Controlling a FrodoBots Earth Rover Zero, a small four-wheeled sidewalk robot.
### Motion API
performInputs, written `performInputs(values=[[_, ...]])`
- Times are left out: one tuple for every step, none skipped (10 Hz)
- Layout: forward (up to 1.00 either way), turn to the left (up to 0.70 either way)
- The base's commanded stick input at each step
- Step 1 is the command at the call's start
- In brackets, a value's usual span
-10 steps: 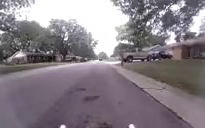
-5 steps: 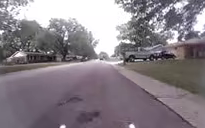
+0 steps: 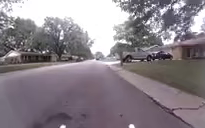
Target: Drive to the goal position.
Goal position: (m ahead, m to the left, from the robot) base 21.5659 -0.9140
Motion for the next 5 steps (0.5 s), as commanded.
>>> performInputs(values=[[1.00,0.00],[1.00,-0.08],[1.00,-0.26],[1.00,-0.39],[1.00,-0.34]])
